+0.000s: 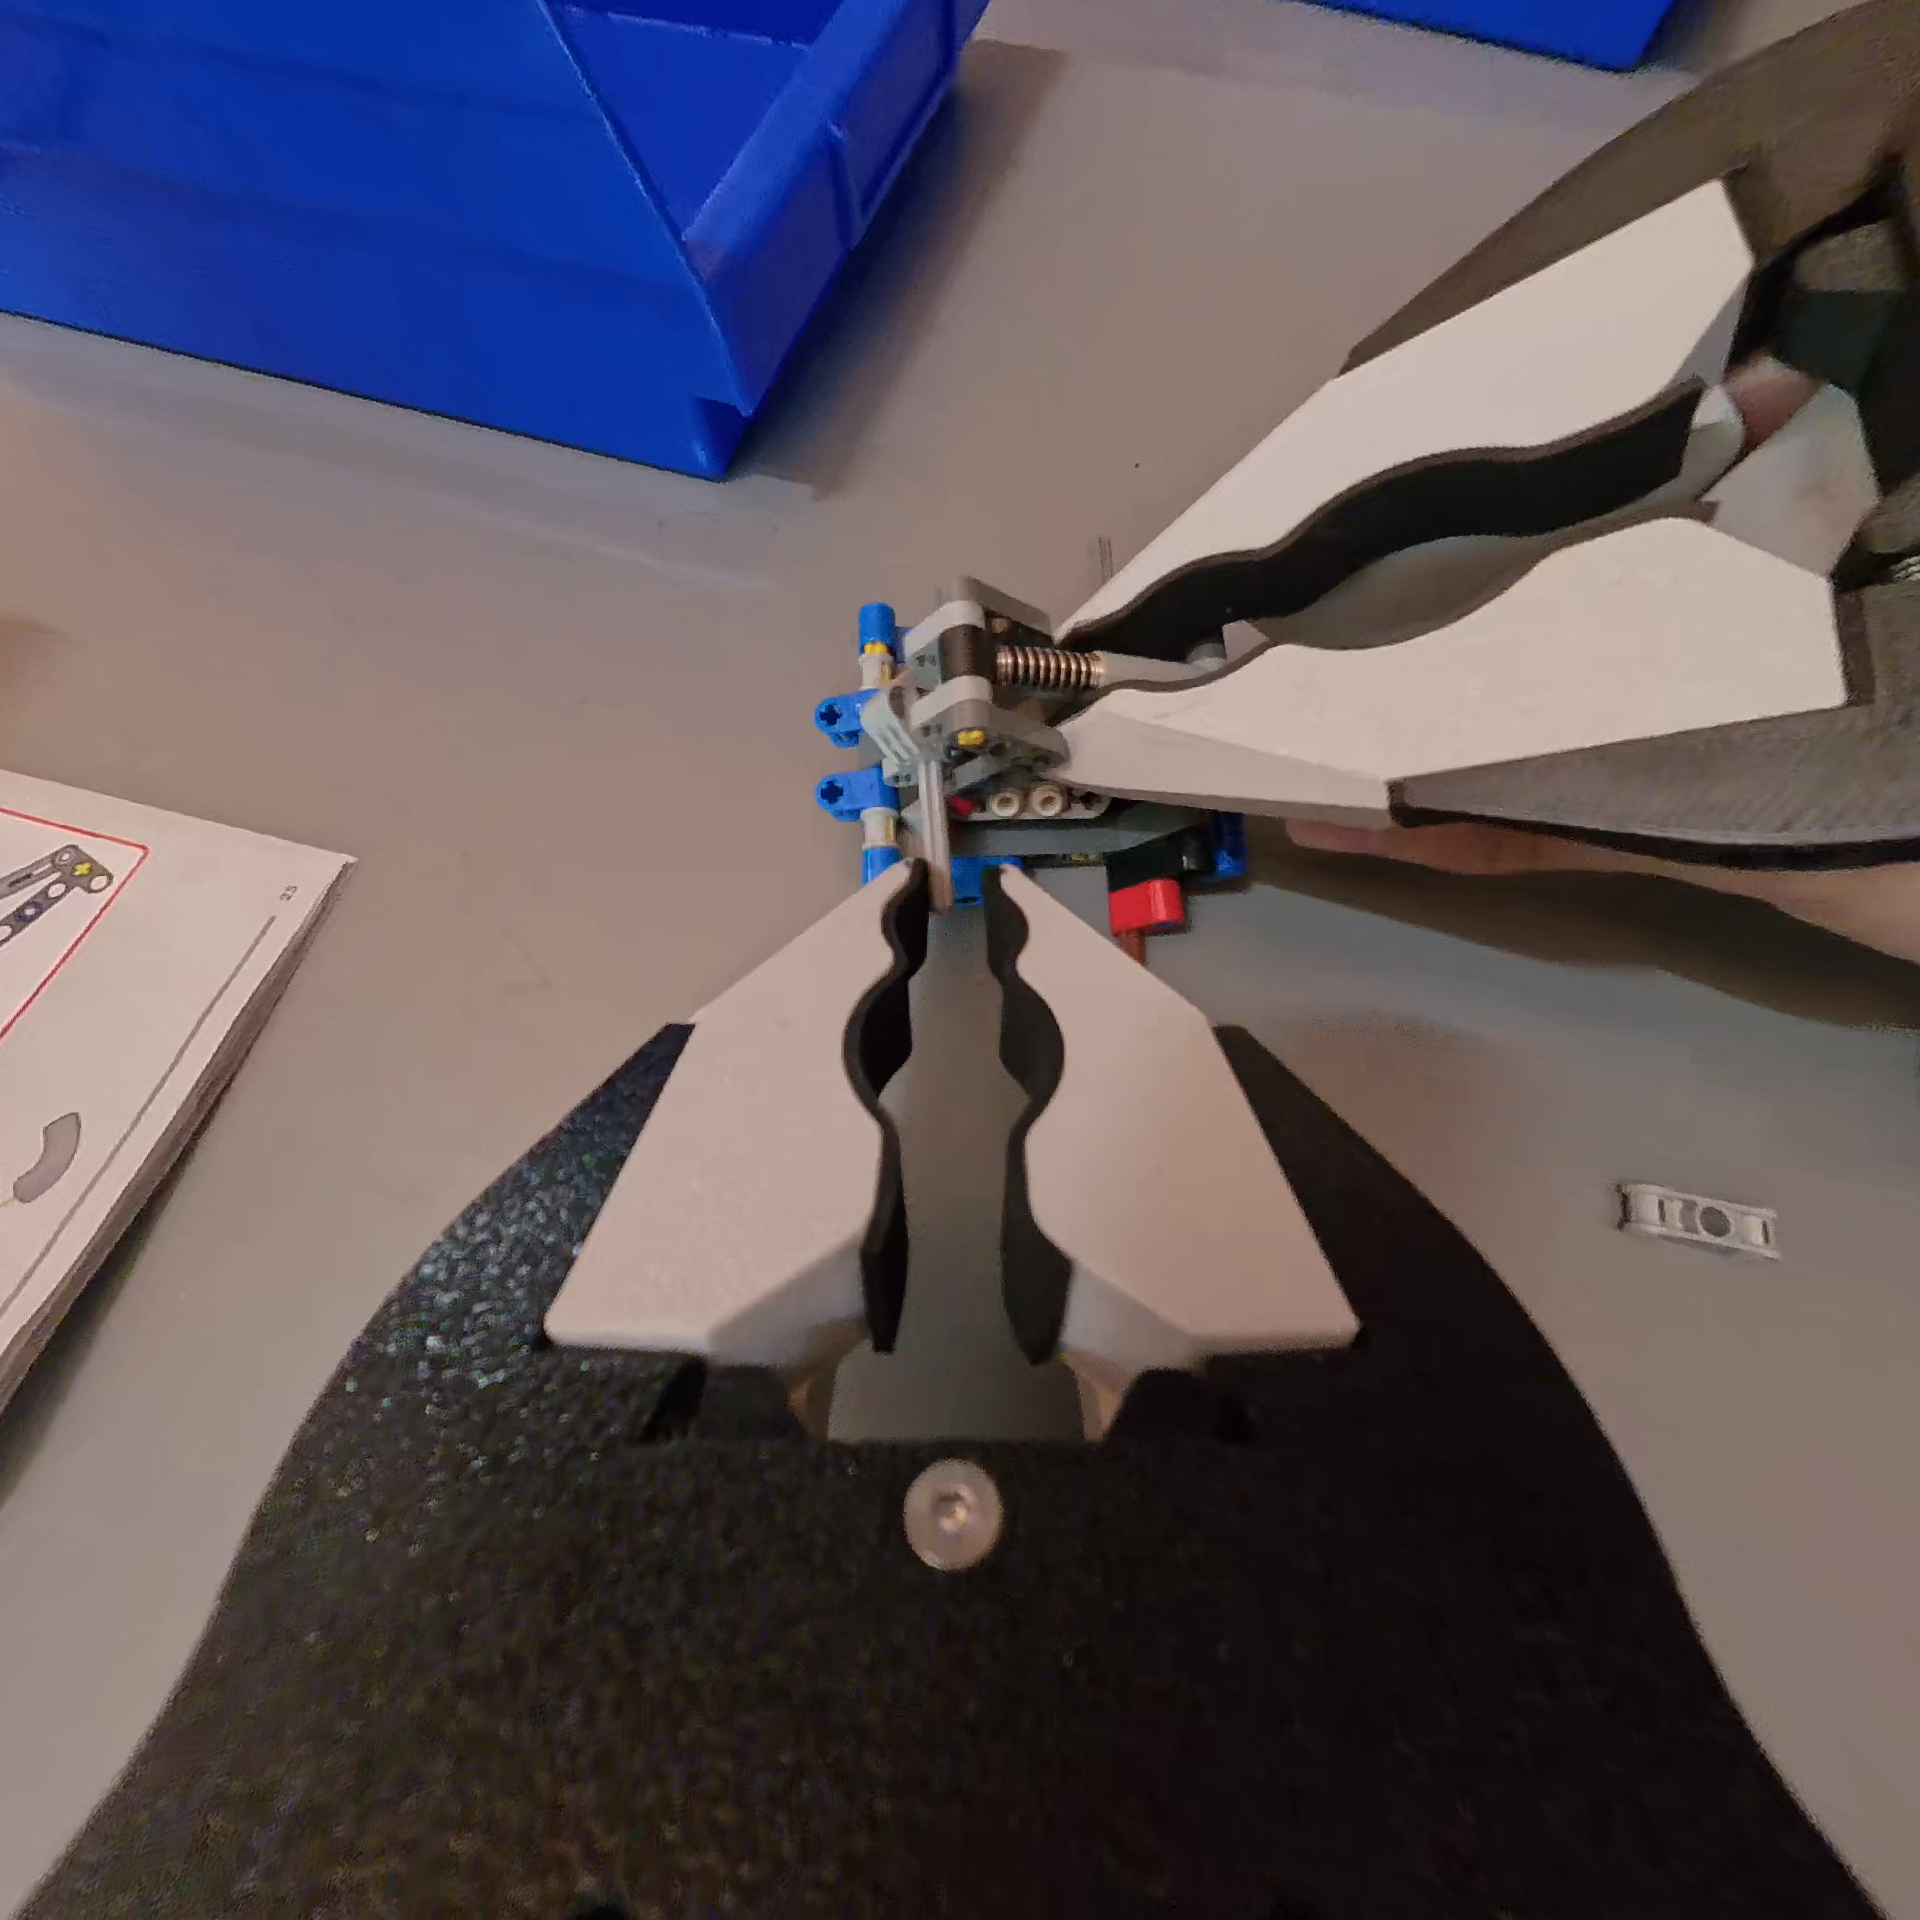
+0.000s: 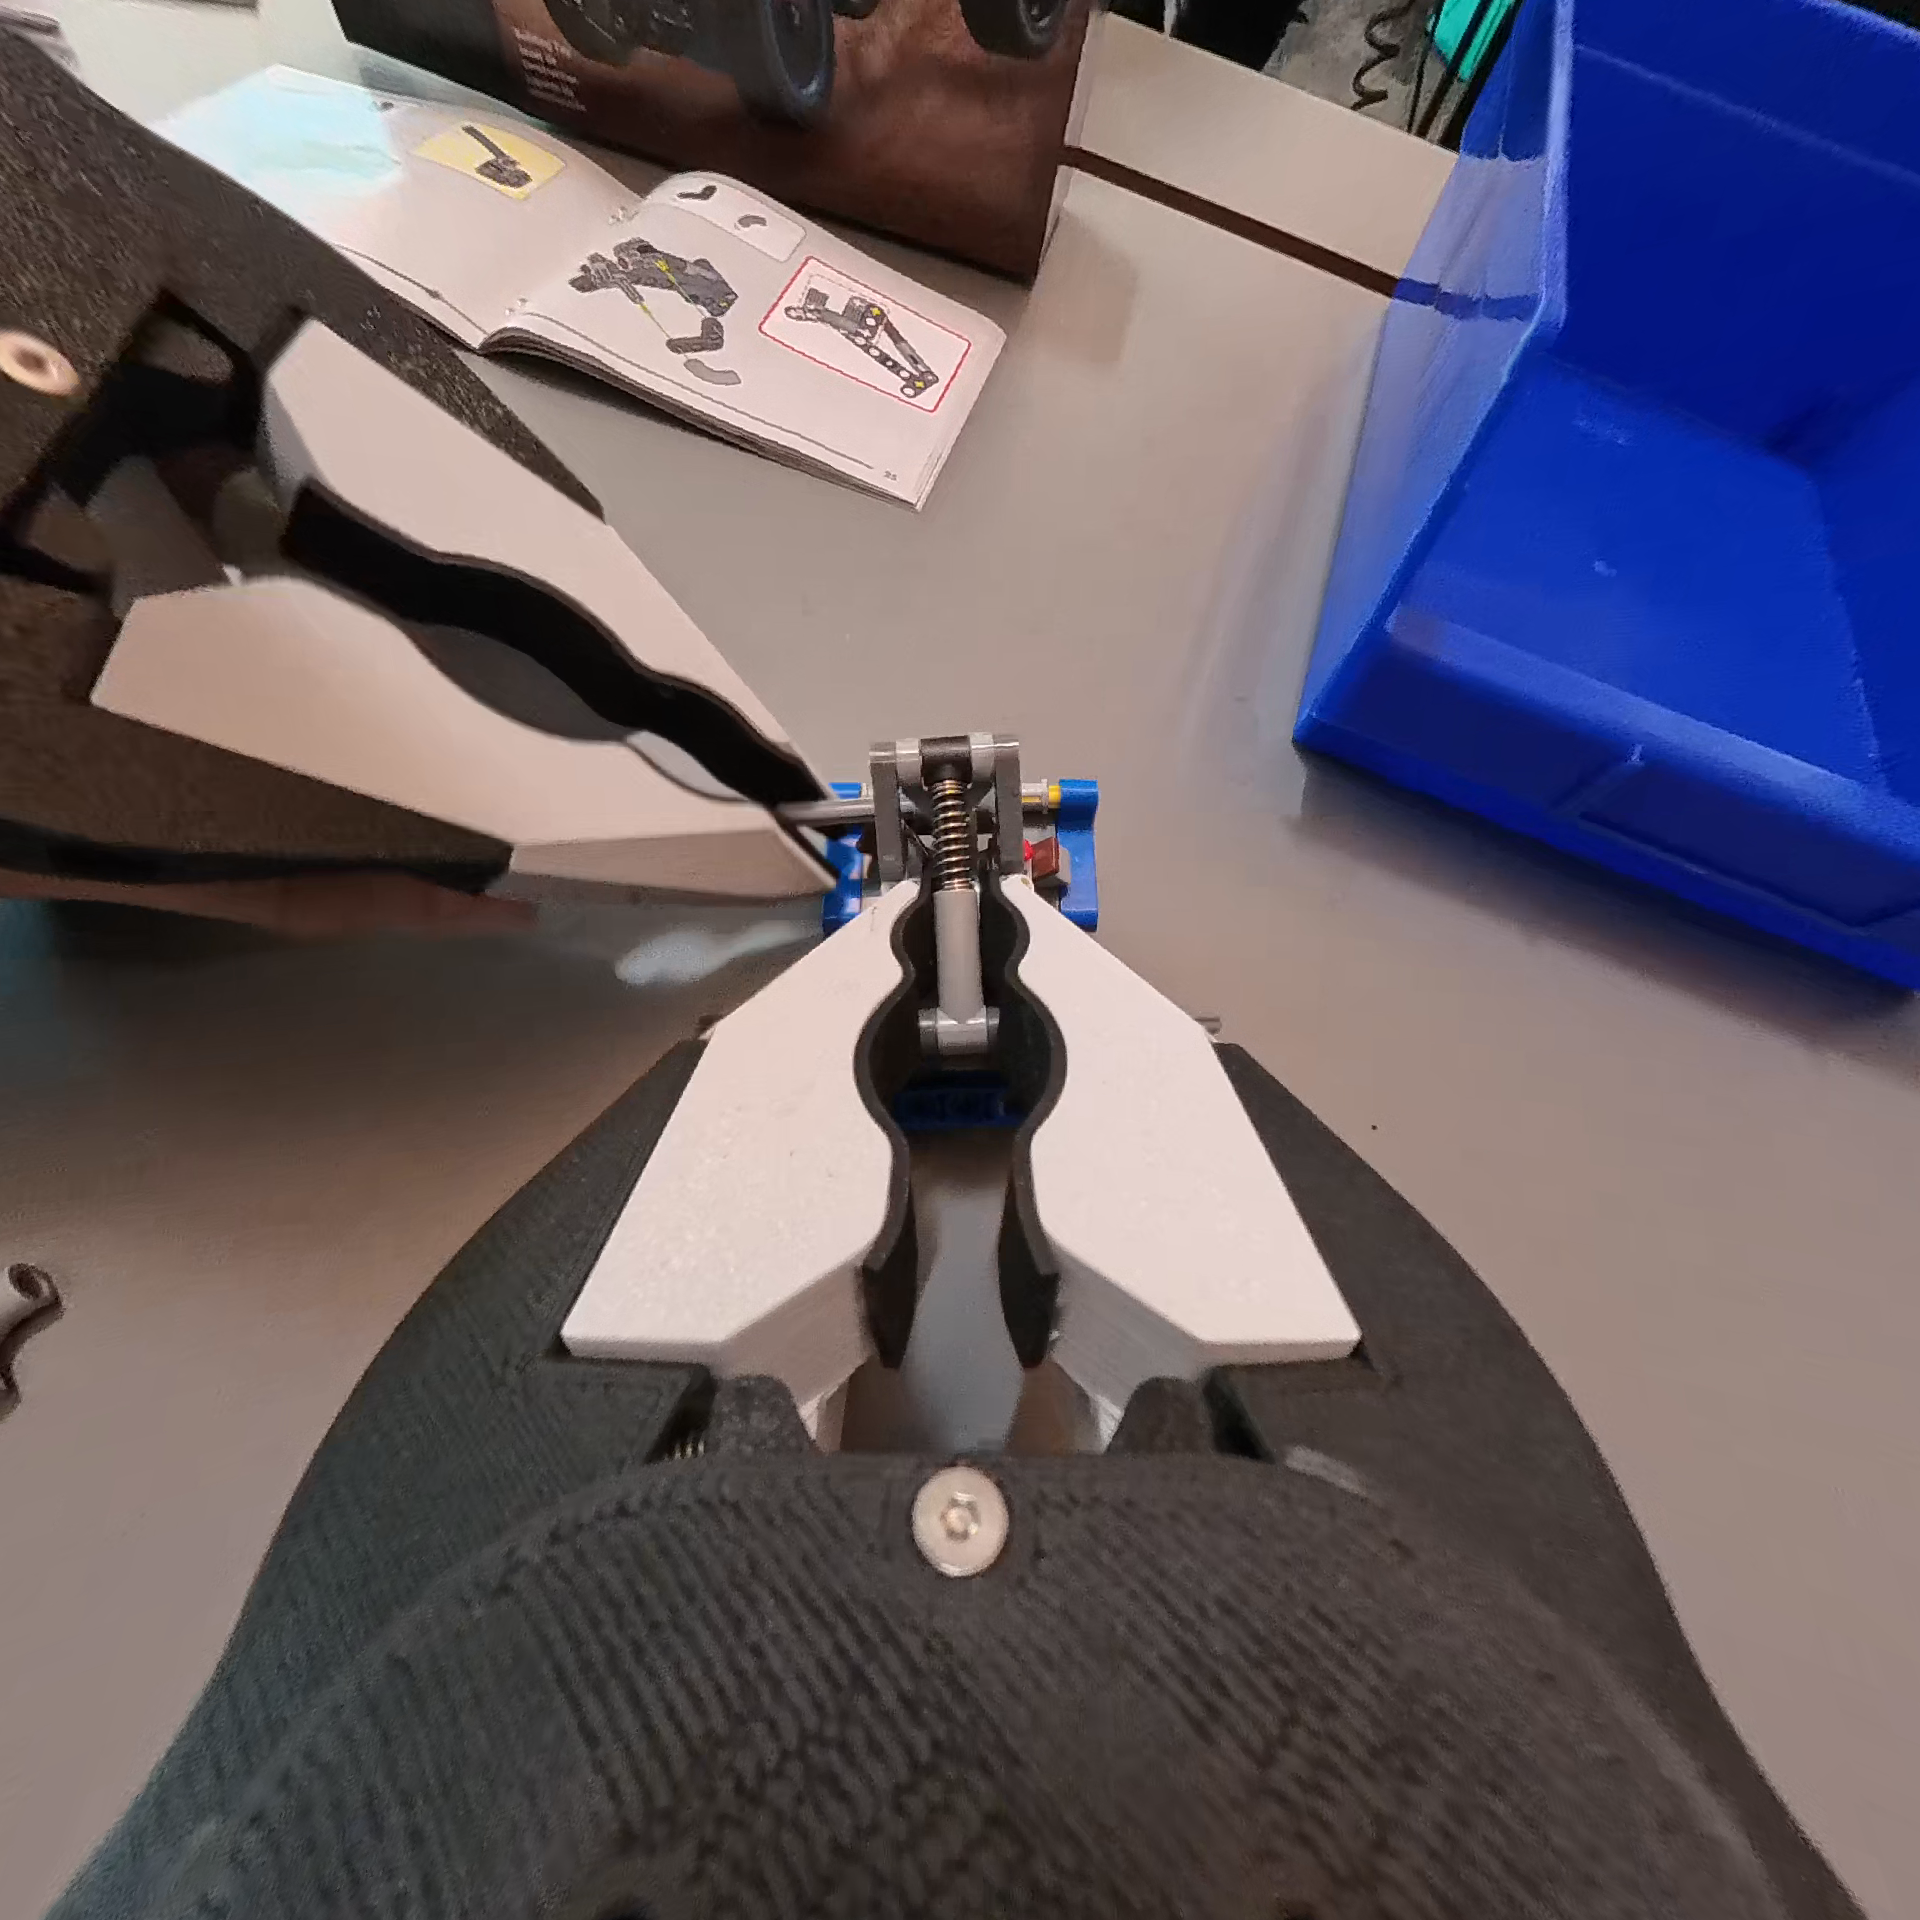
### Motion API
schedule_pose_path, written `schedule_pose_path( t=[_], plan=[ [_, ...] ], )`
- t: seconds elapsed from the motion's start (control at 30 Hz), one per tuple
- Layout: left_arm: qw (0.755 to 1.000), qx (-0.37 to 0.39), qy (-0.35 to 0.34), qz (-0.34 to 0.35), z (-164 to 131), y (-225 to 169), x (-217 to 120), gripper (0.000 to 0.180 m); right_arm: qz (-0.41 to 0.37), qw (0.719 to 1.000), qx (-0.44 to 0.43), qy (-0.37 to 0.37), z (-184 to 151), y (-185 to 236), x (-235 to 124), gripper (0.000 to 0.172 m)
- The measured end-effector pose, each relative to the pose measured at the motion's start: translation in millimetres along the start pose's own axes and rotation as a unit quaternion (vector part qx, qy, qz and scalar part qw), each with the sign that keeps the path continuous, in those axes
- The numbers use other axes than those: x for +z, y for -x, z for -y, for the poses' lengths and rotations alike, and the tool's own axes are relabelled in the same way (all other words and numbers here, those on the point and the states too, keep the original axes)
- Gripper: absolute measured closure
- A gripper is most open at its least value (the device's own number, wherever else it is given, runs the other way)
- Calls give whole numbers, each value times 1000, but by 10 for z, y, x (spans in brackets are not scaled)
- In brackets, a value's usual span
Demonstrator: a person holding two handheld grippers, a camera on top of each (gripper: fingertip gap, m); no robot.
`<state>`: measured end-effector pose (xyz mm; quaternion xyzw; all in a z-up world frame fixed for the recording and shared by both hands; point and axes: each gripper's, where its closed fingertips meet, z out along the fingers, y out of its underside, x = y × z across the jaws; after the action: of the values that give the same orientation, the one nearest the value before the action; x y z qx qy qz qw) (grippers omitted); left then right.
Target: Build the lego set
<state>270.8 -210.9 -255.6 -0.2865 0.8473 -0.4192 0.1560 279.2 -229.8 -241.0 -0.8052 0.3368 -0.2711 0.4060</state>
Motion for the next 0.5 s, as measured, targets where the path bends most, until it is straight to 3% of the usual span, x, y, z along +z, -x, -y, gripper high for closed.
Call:
schedule_pose_path(
  t=[0.1,0.5],
  plan=[
    [1000,0,-1,12,7,36,3,180,0,1000,2,0,3,-1,1,166],
    [1000,-12,1,-2,-8,50,-5,180,-21,1000,6,5,10,-22,28,165]
  ],
)
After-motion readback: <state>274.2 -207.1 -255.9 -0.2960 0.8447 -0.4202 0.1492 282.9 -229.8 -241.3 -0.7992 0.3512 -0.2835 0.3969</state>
